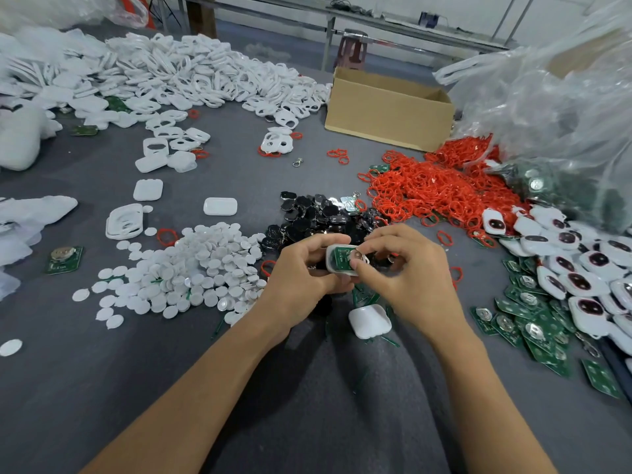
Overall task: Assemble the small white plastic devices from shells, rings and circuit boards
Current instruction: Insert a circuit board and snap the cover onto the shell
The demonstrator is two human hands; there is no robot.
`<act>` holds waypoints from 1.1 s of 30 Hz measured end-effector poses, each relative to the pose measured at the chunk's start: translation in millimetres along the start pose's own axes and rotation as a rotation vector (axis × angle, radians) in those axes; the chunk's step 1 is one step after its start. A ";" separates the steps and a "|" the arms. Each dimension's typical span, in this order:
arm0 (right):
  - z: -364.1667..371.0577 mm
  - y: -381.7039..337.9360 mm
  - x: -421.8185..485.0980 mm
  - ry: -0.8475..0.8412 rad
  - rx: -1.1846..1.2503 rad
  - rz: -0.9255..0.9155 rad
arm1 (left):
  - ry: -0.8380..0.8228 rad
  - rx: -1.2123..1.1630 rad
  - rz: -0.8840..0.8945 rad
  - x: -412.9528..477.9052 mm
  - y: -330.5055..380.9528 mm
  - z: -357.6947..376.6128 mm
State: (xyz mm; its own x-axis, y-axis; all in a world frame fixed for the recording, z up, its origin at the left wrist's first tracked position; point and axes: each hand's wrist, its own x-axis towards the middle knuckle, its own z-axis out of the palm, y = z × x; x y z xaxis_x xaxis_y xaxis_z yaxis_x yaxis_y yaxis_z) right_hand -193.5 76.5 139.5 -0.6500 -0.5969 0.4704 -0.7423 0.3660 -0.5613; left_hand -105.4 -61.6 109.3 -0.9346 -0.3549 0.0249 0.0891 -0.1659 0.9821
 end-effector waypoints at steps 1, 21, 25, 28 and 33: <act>0.2 0.2 0.1 0.013 0.004 0.003 | -0.002 -0.005 -0.001 -0.2 0.3 0.0; 9.3 -2.2 -2.7 0.038 -0.025 0.025 | 0.007 -0.062 -0.004 -1.8 2.8 1.3; 9.7 -2.1 -3.0 0.027 -0.037 0.026 | 0.007 -0.056 -0.002 -1.7 2.7 0.2; 10.0 -1.2 -3.0 0.020 -0.033 0.020 | 0.010 -0.046 0.003 -1.7 2.2 -0.1; 11.7 0.5 -2.7 0.026 -0.018 0.014 | 0.007 -0.035 0.005 -1.8 2.2 -0.3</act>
State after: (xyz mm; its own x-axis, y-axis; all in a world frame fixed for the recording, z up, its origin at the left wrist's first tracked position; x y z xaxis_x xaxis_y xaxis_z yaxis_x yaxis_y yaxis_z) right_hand -190.2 70.0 130.0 -0.6642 -0.5727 0.4805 -0.7358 0.3874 -0.5554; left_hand -103.5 -61.6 111.3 -0.9317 -0.3622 0.0283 0.1059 -0.1961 0.9748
